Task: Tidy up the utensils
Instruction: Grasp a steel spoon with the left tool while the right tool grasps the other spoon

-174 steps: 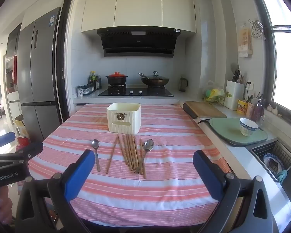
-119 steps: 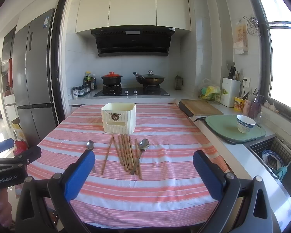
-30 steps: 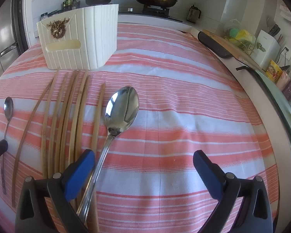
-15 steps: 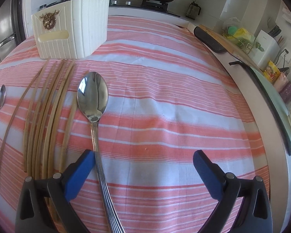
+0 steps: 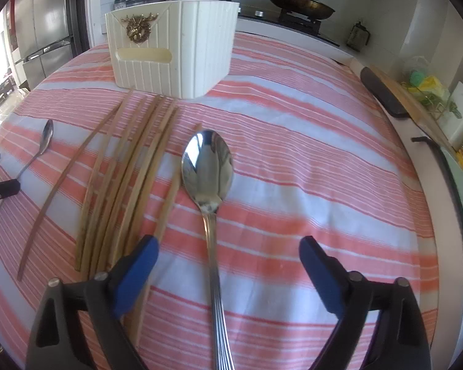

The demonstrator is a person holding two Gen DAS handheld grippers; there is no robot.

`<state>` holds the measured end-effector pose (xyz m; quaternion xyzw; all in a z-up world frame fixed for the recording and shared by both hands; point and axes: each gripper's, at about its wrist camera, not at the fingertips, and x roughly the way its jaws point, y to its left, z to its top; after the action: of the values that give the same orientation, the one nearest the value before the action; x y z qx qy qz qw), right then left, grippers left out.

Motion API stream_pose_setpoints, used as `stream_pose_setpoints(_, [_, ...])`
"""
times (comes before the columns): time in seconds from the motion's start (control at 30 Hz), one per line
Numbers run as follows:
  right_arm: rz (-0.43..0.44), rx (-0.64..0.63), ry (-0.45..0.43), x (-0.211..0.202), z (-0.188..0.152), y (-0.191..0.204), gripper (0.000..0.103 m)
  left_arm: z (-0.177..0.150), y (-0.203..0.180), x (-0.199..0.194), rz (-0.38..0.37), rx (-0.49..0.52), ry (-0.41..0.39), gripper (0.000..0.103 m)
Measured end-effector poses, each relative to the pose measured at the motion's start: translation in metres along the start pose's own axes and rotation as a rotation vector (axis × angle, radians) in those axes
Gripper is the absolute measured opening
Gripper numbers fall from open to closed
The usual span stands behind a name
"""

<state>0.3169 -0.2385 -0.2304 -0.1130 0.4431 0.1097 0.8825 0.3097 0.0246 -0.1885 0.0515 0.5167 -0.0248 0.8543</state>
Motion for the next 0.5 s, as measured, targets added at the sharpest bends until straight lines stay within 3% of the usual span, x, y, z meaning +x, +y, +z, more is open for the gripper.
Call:
stream_pose_setpoints(0.1, [0.046, 0.004, 0.014, 0.015, 0.012, 0.001, 0.066, 0.014, 0.004, 0.008, -0.052, -0.02, -0.007, 0.097])
stream_pose_setpoints(0.27, [0.078, 0.018, -0.011, 0.025, 0.025, -0.002, 0.06, 0.026, 0.003, 0.016, -0.056, -0.043, -0.027, 0.092])
stream_pose_setpoints(0.43, [0.099, 0.003, -0.034, 0.028, 0.032, 0.0, 0.043, 0.032, -0.011, 0.015, -0.053, -0.011, -0.048, 0.082])
stream_pose_setpoints(0.5, [0.1, 0.0, -0.039, 0.029, 0.035, 0.001, 0.042, 0.033, -0.013, 0.015, -0.07, -0.013, -0.067, 0.069])
